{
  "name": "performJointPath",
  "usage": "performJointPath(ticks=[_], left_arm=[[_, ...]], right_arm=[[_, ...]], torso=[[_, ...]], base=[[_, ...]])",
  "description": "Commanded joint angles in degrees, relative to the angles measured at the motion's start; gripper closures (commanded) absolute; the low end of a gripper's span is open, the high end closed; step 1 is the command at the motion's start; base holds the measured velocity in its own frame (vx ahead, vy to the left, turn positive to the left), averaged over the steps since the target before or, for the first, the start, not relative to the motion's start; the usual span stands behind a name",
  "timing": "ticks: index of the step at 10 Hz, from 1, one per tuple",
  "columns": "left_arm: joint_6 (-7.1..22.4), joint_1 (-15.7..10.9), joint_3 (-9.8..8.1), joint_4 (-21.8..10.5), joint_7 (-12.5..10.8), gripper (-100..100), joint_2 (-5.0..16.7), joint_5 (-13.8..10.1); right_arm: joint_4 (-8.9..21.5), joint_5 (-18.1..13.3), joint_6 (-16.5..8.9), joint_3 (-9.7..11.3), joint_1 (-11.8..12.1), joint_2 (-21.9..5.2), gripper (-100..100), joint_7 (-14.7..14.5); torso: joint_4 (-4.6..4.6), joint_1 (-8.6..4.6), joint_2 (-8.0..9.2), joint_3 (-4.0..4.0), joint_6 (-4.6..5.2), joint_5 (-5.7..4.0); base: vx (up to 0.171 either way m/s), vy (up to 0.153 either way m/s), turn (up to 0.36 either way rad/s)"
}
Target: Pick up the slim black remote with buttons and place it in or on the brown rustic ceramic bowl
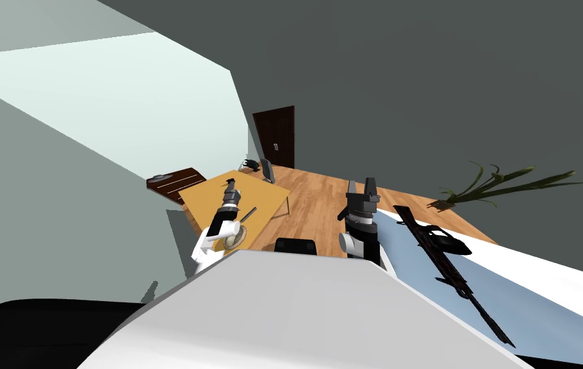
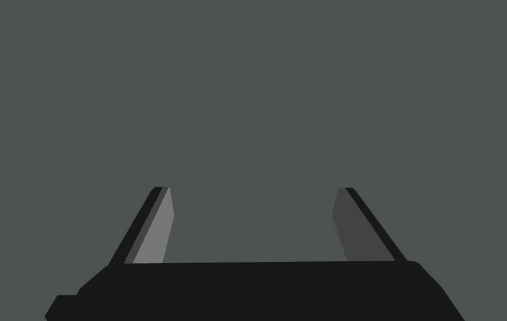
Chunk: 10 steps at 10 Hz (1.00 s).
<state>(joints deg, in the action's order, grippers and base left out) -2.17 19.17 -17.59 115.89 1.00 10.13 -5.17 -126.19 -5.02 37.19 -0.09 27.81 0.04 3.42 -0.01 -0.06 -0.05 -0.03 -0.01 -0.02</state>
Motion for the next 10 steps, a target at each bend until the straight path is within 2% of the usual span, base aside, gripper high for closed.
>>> performJointPath(ticks=[1, 2, 3, 4, 5, 6, 7, 8, 9, 10], left_arm=[[2.9, -1.1, -2.05, -2.9, -0.4, -100, 0.9, -0.5], [3.2, -1.1, -2.05, -3.1, -0.4, -100, 0.9, -0.5], [5.7, -2.0, -3.84, -5.2, -0.8, -100, 1.5, -0.9], [6.0, -2.0, -3.84, -5.5, -0.8, -100, 1.5, -0.9], [8.3, -2.8, -5.64, -7.8, -1.2, -100, 2.2, -1.3], [8.9, -2.8, -5.64, -8.0, -1.2, -100, 2.2, -1.3], [11.1, -3.6, -7.43, -10.4, -1.6, -100, 2.9, -1.8], [11.9, -3.6, -7.43, -10.5, -1.6, -100, 2.9, -1.8], [13.7, -4.4, -9.21, -13.0, -2.0, -100, 3.6, -2.3], [14.9, -4.4, -9.21, -13.0, -2.0, -100, 3.6, -2.3]], right_arm=[[0.0, 0.0, 0.0, 0.0, 0.0, 0.0, 0, 0.0], [0.0, 0.0, 0.0, 0.0, 0.0, 0.0, 0, 0.0], [0.0, 0.0, 0.0, 0.0, 0.0, 0.0, 0, 0.0], [0.0, 0.0, 0.0, 0.0, 0.0, 0.0, 0, 0.0], [0.0, 0.0, 0.0, 0.0, 0.0, 0.0, 0, 0.0], [0.0, 0.0, 0.0, 0.0, 0.0, 0.0, 0, 0.0], [0.0, 0.0, 0.0, 0.0, 0.0, 0.0, 0, 0.0], [0.0, 0.0, 0.0, 0.0, 0.0, 0.0, 0, 0.0], [0.0, 0.0, 0.0, 0.0, 0.0, 0.0, 0, 0.0], [0.0, 0.0, 0.0, 0.0, 0.0, 0.0, 0, 0.0]], torso=[[0.0, 0.0, 0.0, 0.0, 0.0, 0.0], [0.0, -0.01, -0.01, -0.01, 0.01, 0.0], [0.0, -0.01, -0.03, -0.01, 0.01, 0.0], [-0.01, -0.02, -0.05, -0.03, 0.01, 0.0], [-0.01, -0.01, -0.03, -0.02, 0.0, 0.0], [-0.01, 0.0, -0.06, -0.03, 0.01, 0.0], [-0.01, 0.01, -0.04, -0.02, 0.0, 0.0], [-0.01, 0.01, -0.05, -0.03, 0.0, 0.0], [-0.01, 0.01, -0.03, -0.02, 0.0, 0.0], [-0.01, 0.01, -0.05, -0.03, 0.01, 0.0]], base=[[0.02, -0.024, -0.053], [0.022, -0.023, -0.025], [0.027, -0.026, -0.057], [0.023, -0.02, -0.03], [0.031, -0.02, -0.065], [0.025, -0.017, -0.03], [0.026, -0.025, -0.057], [0.024, -0.015, -0.034], [0.029, -0.016, -0.068], [0.028, -0.012, -0.035]])
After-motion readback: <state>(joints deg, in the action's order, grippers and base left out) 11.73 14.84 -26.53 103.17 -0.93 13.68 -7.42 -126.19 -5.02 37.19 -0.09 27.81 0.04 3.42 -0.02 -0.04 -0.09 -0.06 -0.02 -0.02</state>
